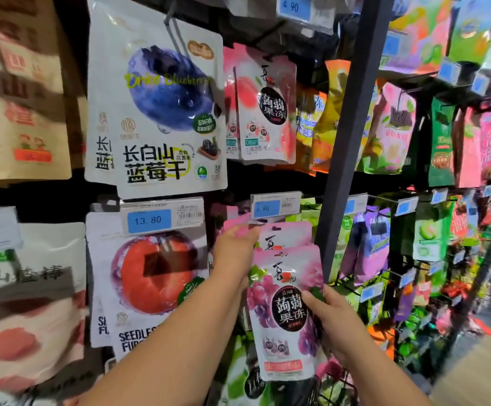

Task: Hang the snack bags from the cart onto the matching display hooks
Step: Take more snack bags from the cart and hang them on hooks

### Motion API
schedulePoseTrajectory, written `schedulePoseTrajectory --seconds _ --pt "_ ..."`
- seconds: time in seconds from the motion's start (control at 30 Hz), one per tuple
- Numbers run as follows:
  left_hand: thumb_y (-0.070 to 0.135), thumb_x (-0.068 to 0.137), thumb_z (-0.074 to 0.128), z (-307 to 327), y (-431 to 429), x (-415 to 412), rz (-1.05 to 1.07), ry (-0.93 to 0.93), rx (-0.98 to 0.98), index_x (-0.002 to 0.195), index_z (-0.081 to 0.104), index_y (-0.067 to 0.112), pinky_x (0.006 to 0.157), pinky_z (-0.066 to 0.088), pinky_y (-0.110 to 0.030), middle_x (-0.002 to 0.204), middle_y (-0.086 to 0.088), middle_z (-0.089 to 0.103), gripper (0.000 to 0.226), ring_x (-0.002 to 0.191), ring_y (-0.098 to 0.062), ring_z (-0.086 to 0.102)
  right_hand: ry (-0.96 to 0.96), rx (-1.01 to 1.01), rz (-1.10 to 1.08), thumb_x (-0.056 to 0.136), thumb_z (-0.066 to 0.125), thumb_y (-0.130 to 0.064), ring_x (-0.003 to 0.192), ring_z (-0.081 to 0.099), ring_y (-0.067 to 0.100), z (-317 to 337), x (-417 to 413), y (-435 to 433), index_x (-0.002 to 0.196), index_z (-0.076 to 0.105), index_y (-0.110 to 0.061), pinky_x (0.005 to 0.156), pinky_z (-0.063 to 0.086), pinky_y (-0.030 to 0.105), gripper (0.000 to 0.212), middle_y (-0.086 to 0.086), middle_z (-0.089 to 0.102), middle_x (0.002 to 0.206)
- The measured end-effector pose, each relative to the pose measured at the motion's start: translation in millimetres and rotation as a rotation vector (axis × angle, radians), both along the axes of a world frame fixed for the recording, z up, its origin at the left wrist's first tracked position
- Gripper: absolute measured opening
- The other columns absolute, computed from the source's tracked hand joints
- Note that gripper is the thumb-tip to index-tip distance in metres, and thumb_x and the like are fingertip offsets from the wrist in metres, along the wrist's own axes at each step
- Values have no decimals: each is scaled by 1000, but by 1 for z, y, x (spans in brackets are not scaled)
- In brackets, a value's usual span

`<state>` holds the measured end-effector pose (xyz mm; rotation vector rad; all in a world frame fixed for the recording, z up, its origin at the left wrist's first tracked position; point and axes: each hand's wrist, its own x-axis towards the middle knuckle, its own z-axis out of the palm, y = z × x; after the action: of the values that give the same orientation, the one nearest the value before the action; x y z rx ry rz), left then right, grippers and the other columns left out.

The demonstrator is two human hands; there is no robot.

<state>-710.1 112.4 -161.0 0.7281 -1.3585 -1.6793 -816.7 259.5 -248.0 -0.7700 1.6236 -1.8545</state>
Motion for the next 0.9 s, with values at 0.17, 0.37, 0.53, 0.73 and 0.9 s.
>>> schedulePoseTrajectory --seconds 0.17,0.37,0.53,0.73,0.9 --pt "8 87 58 -1 -9 -8 83 -1 -31 75 62 31 73 52 -40 89 -8 68 26 78 -26 59 -10 16 -23 94 60 -13 104 69 31 1 -4 -8 111 67 -12 98 49 54 18 10 75 106" --pt "12 88 51 1 -16 -14 141 -42 -41 71 63 33 85 56 -50 97 -3 70 29 80 -26 64 -18 29 -38 94 62 -15 102 69 34 0 -8 -19 109 67 -12 98 49 57 16 12 75 103" --pt "27 79 51 -6 -25 -21 180 -71 -95 66 69 38 80 58 -49 92 -4 73 25 86 -32 69 -20 37 -43 95 61 -13 103 68 34 2 -11 -26 105 68 -12 98 49 57 12 11 75 102" --pt "25 89 60 -6 -26 -19 283 -107 -202 81 62 27 79 55 -35 86 -1 69 9 86 -25 65 -19 71 -32 94 61 -14 101 69 32 5 -12 -37 106 69 -14 97 50 55 14 10 76 101" --pt "23 88 66 -8 -35 -16 313 -111 -215 92 66 17 72 54 -32 79 0 67 8 74 -22 63 -1 82 -45 94 63 -18 101 69 28 2 -7 -43 104 69 -20 97 51 52 12 6 76 101"
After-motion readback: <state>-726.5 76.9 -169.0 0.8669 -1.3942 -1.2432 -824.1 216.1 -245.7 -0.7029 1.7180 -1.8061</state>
